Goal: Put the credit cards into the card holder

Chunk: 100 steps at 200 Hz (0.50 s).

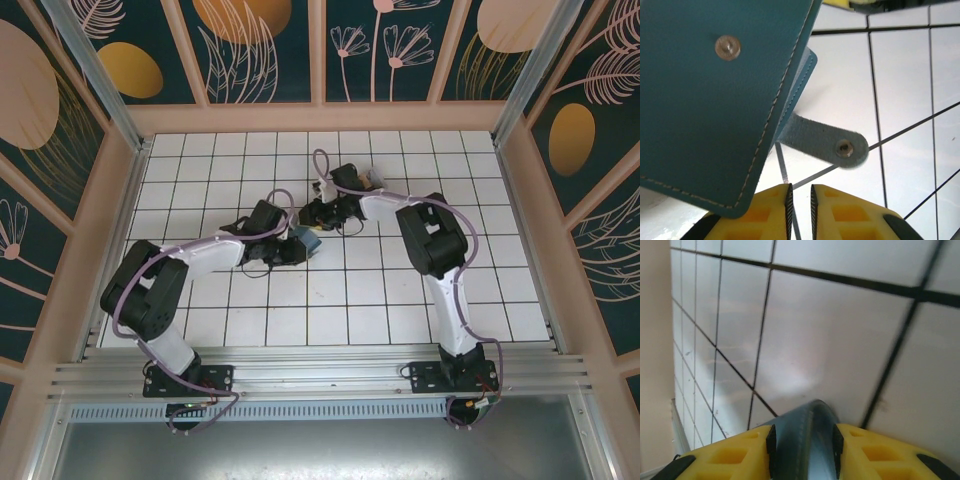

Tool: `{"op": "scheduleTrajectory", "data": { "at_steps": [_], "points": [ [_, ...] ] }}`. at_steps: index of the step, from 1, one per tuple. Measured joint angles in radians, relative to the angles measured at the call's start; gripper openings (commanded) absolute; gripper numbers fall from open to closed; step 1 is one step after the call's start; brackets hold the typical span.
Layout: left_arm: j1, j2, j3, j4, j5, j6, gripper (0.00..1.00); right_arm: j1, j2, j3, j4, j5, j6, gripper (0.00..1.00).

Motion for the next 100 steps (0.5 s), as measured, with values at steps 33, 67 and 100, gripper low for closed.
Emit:
{"op": "scheduleTrajectory", "data": {
  "at_steps": [33,67,100],
  "points": [
    [0.014,-0.095,0.111,-0.087,-0.087,0.019,0.31,-0.076,-0.138,-0.058,-0.061,0.08,-0.035,0.38],
    [0.102,-0.123,0.192,-0.118,-0.122,0.043,0.31,-0.095,-0.337,-0.165,-0.07,0.135,-0.055,0.39],
    [0.161,-0.024,0.208,-0.139,-0.127,0.098,0.3,-0.042,-0.433,-0.335,-0.047,0.133,-0.043,0.4]
  ]
}}
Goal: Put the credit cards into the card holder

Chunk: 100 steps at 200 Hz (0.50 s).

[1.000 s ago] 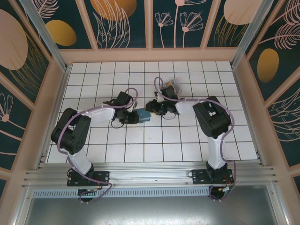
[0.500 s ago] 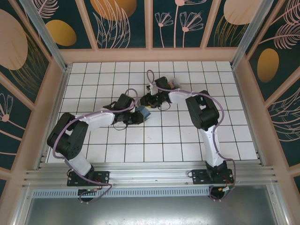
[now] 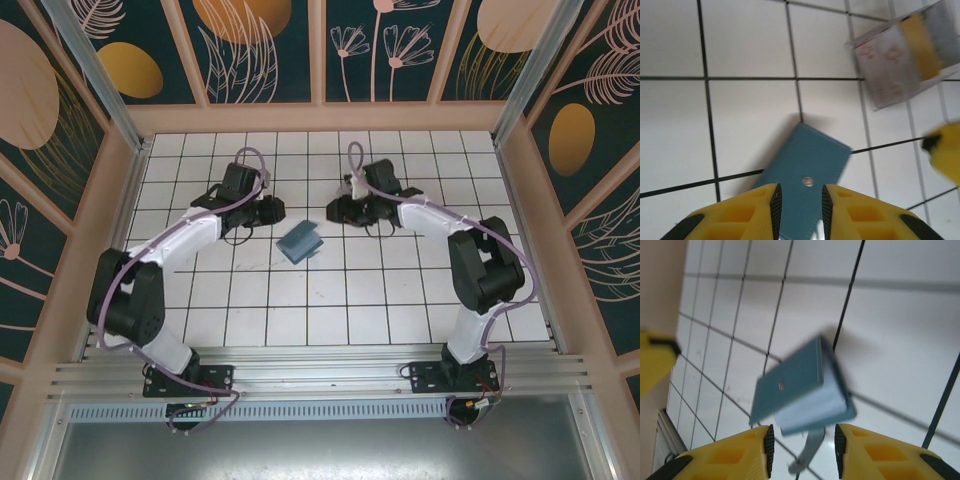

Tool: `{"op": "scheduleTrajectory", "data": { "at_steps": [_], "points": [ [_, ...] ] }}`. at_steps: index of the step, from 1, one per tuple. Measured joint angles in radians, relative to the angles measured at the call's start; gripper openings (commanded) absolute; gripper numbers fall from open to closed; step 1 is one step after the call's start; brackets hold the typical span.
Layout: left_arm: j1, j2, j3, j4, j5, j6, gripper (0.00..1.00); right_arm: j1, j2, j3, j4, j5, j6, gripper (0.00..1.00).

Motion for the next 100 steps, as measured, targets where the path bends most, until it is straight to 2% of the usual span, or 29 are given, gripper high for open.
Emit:
{"op": "scheduleTrajectory", "data": {
  "at_steps": [39,100],
  "points": [
    [-0.01,0.167,0.01,-0.025,0.036,0.046,0.32,0.073,0.0,-0.13,0.007,0.003,0.041,0.4],
    [-0.079,0.172,-0.072,0.039,0.044,0.023,0.32,0.064,0.0,-0.179,0.041,0.027,0.082,0.4]
  ]
}}
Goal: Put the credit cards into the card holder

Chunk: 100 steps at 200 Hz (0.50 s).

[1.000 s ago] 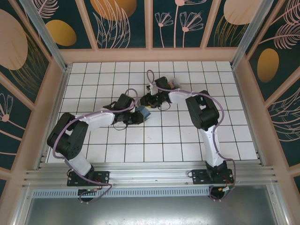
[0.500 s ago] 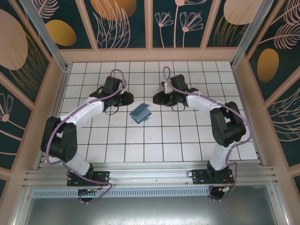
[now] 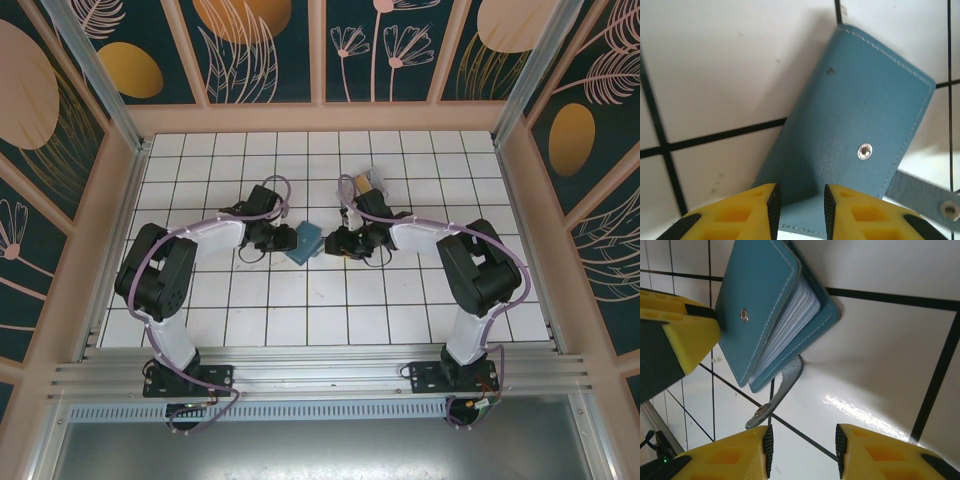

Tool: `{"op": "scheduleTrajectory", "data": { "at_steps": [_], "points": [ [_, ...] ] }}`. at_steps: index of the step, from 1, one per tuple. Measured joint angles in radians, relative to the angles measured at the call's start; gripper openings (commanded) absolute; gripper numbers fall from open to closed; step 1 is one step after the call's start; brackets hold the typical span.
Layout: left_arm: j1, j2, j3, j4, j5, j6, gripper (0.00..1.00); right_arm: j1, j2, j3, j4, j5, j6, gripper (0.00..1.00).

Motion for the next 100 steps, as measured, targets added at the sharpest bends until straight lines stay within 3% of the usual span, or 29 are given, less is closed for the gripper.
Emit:
{"op": "scheduleTrajectory", "data": {
  "at_steps": [54,100],
  "points": [
    [-0.107,-0.06,-0.112,0.116,0.066,-0.141,0.33,-0.047,-0.035,-0.047,0.007,0.013,0.018,0.4],
    [-0.155,-0.06,-0.099,0.13,0.081,-0.195,0.34,-0.068,-0.058,-0.003,-0.055,0.109,-0.021,0.4]
  ]
}}
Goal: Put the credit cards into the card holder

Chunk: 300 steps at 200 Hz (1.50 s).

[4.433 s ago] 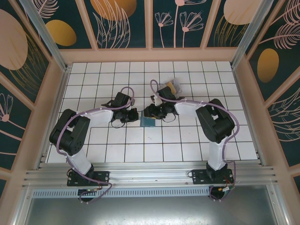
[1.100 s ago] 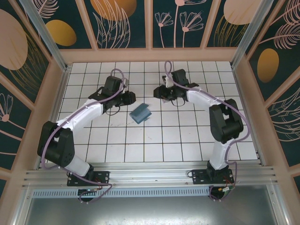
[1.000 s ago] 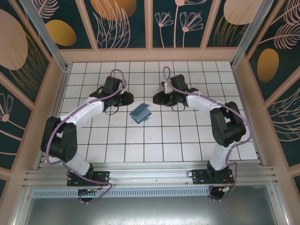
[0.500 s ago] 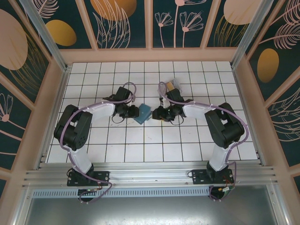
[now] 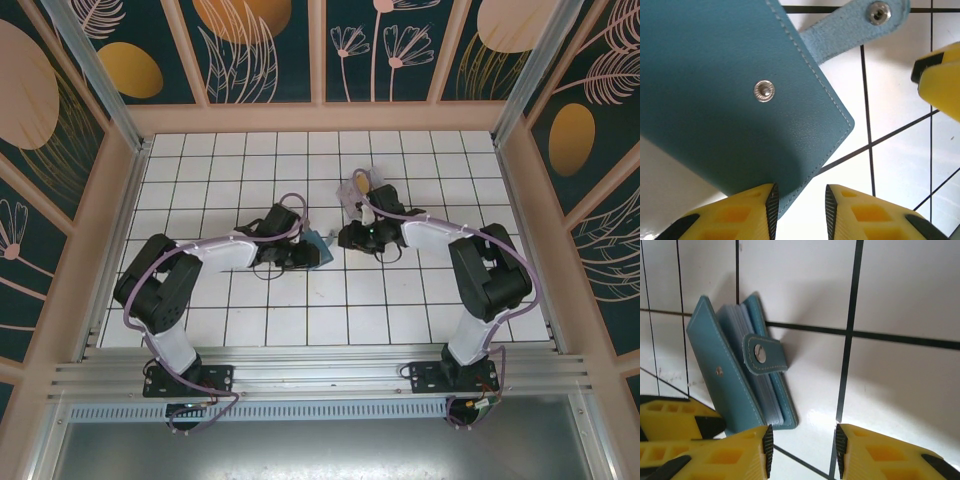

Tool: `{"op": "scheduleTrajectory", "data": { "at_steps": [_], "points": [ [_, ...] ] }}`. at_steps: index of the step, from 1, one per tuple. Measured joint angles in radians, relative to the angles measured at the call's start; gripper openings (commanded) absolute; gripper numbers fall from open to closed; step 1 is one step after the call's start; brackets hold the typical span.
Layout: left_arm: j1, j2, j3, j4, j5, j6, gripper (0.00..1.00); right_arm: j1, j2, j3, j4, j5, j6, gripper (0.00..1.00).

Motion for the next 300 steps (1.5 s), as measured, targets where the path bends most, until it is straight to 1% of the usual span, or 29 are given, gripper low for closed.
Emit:
{"op": "scheduleTrajectory", "data": {
  "at_steps": [34,66,80,100,128,164,194,231,289,300],
  "points": [
    [0.007,-0.011,0.07,-0.069,-0.085,0.029,0.33,0.005,0.01,0.098,-0.051,0.045,-0.05,0.39],
    [0.06,-0.071,0.073,-0.111,-0.173,0.05,0.3,0.013,0.081,0.249,-0.095,0.07,-0.116,0.37],
    [0.082,-0.081,0.073,-0.118,-0.213,0.06,0.28,0.016,0.119,0.305,-0.123,0.077,-0.142,0.35],
    [0.106,-0.077,0.073,-0.122,-0.245,0.074,0.23,0.025,0.16,0.354,-0.161,0.082,-0.172,0.33],
    [0.109,-0.041,0.074,-0.119,-0.248,0.083,0.23,0.044,0.188,0.389,-0.23,0.096,-0.204,0.32],
    [0.109,0.021,0.074,-0.117,-0.225,0.091,0.24,0.051,0.191,0.396,-0.284,0.104,-0.227,0.32],
    [0.109,0.038,0.074,-0.113,-0.203,0.092,0.26,0.051,0.198,0.405,-0.317,0.105,-0.236,0.3],
    [0.109,0.043,0.076,-0.102,-0.183,0.092,0.26,0.053,0.214,0.421,-0.33,0.107,-0.249,0.27],
    [0.109,0.043,0.084,-0.098,-0.179,0.092,0.27,0.06,0.22,0.426,-0.333,0.1,-0.249,0.26],
    [0.109,0.043,0.084,-0.098,-0.178,0.092,0.27,0.06,0.22,0.426,-0.333,0.1,-0.249,0.24]
  ]
}}
